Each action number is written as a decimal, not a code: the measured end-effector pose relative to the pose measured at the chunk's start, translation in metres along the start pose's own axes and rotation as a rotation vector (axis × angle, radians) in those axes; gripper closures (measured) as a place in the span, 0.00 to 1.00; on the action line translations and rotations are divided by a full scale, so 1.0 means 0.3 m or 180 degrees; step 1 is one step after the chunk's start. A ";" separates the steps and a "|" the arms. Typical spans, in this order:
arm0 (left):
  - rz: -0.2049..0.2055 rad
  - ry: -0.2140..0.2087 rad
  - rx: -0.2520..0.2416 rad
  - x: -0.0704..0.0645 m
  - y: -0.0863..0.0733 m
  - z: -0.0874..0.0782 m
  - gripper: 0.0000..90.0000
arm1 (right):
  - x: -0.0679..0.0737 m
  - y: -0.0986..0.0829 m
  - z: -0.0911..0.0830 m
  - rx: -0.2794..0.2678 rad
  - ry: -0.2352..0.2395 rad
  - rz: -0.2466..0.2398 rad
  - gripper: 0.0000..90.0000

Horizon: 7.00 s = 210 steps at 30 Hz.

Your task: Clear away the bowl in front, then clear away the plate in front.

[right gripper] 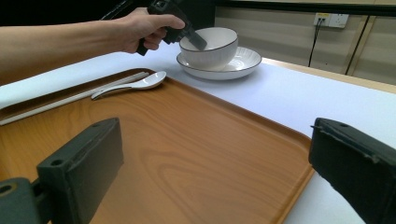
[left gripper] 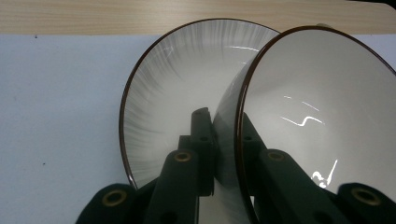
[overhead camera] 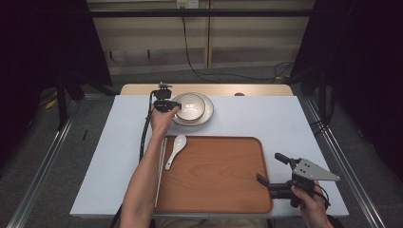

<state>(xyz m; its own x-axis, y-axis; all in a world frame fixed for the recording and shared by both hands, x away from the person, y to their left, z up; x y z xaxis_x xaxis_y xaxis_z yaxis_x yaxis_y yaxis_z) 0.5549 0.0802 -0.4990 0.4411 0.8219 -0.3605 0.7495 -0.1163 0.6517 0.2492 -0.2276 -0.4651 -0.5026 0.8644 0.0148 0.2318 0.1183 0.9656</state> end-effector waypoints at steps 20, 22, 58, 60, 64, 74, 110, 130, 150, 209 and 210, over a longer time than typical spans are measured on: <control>0.0138 -0.0112 -0.0094 -0.054 -0.015 -0.116 0.92 | 0.007 0.003 -0.003 -0.0056 0.0015 -0.0077 0.03; 0.0155 -0.0164 -0.0084 -0.061 -0.024 -0.123 0.92 | 0.006 0.004 -0.003 -0.0061 0.0008 -0.0066 0.03; 0.0485 -0.0623 0.0000 -0.323 -0.151 -0.167 0.92 | 0.003 -0.012 0.005 0.0072 -0.0013 -0.0091 0.03; 0.0501 -0.0642 0.0034 -0.329 -0.157 -0.166 0.92 | 0.004 -0.011 0.005 0.0062 -0.0004 -0.0092 0.03; 0.0549 -0.0715 0.0020 -0.359 -0.168 -0.167 0.92 | 0.004 -0.012 0.004 0.0074 -0.0003 -0.0094 0.03; 0.0636 -0.0833 0.0046 -0.418 -0.183 -0.152 0.91 | 0.005 -0.012 0.005 0.0069 -0.0010 -0.0086 0.03; 0.0858 -0.1102 0.0344 -0.614 -0.231 -0.023 0.91 | 0.007 -0.014 0.008 0.0080 -0.0006 -0.0130 0.03; 0.0936 -0.1083 0.0585 -0.696 -0.250 0.124 0.91 | 0.008 -0.017 0.012 0.0094 -0.0005 -0.0144 0.03; 0.0958 -0.1003 0.0565 -0.710 -0.262 0.173 0.91 | 0.012 -0.019 0.012 0.0110 0.0025 -0.0147 0.03; 0.0879 -0.0386 -0.0736 -0.272 -0.108 -0.202 0.09 | 0.007 -0.014 0.016 0.0106 -0.0027 -0.0146 0.03; 0.0830 -0.0359 -0.0746 -0.258 -0.104 -0.207 0.07 | 0.006 -0.014 0.018 0.0101 -0.0028 -0.0144 0.03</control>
<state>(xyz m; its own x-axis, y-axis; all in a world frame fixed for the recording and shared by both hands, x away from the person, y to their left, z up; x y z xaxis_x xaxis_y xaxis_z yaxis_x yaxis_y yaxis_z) 0.4667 0.0551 -0.4500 0.6639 0.7132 -0.2248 0.4769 -0.1723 0.8619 0.2519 -0.2237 -0.4706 -0.5059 0.8620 -0.0312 0.2353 0.1727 0.9565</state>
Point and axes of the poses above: each handheld gripper's, and its own axes: z roughly forward along the jaws, y roughly out of its top, x roughly to its left, the point moved 7 cm from there along z, roughly forward along the jaws, and after that the axes turned 7 degrees about -y, right-handed, at the moved point
